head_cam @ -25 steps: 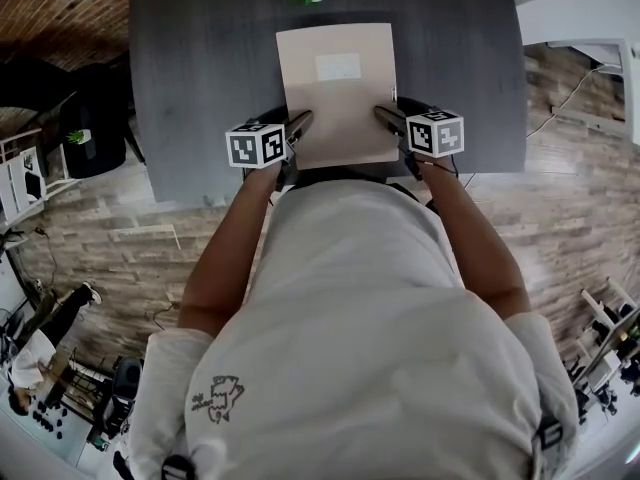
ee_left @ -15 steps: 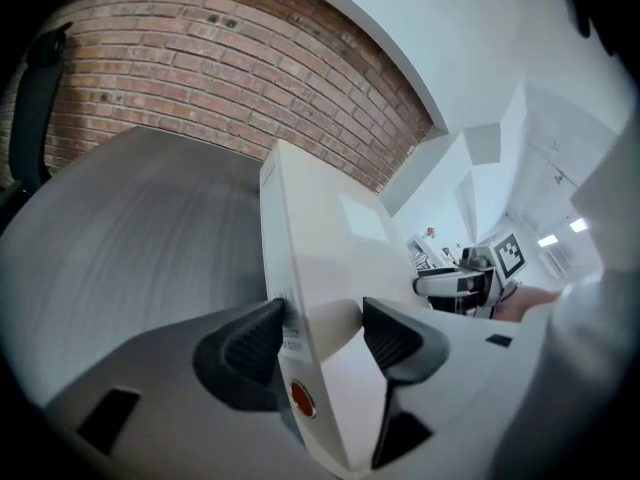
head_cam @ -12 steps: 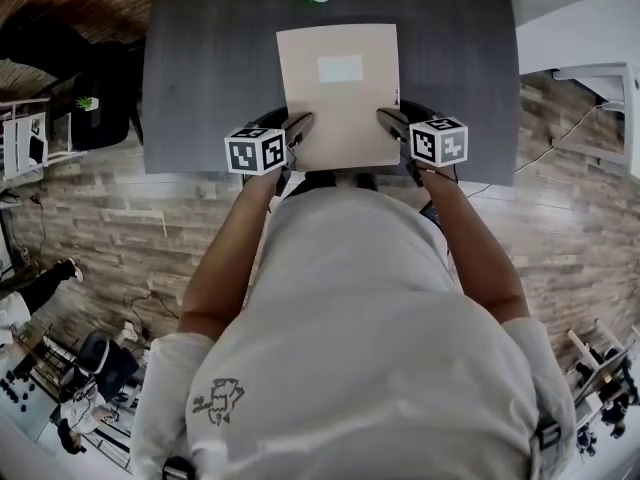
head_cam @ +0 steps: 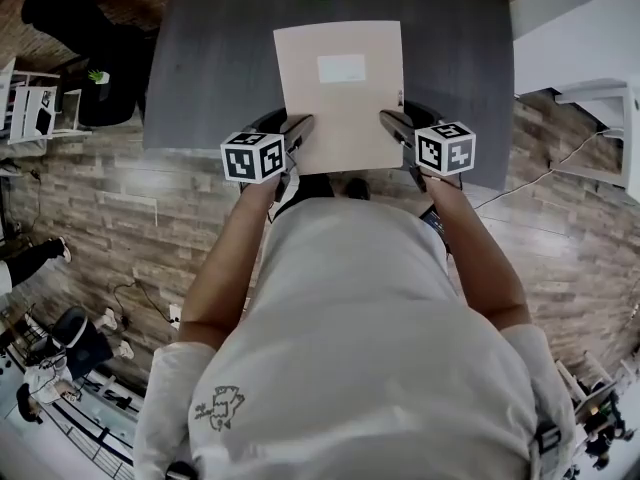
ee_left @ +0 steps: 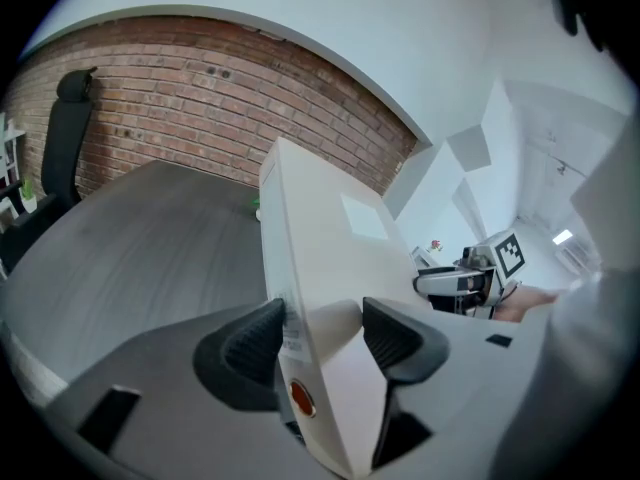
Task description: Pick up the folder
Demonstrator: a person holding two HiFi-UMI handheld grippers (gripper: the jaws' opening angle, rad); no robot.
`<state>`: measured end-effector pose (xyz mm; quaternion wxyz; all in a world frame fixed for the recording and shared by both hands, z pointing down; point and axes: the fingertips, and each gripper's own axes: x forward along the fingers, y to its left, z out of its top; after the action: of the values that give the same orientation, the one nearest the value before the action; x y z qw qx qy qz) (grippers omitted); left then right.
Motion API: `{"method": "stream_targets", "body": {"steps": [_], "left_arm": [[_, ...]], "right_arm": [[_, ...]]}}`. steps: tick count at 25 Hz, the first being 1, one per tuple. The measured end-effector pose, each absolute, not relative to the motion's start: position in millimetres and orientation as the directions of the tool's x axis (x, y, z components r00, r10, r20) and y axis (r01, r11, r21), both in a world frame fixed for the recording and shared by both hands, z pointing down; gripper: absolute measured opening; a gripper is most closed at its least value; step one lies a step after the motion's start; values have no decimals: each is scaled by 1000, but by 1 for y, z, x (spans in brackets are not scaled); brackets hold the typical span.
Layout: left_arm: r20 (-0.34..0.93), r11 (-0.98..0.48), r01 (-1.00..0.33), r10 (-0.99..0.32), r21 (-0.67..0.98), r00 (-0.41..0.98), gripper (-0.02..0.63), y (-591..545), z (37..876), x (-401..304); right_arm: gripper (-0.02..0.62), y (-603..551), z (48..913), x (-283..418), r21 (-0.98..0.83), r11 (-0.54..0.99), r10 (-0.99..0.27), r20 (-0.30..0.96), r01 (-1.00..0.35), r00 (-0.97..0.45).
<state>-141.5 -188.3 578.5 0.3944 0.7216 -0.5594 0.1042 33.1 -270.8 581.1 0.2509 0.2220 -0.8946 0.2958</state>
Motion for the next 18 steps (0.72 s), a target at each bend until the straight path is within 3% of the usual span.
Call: {"method": "stream_targets", "body": {"steps": [18], "left_arm": [[539,-105,-914,-779,391,320,262,-141,519,-139]], "right_arm": [[236,-226,522,36,-380,772,-284,511,-510,-811]]}}
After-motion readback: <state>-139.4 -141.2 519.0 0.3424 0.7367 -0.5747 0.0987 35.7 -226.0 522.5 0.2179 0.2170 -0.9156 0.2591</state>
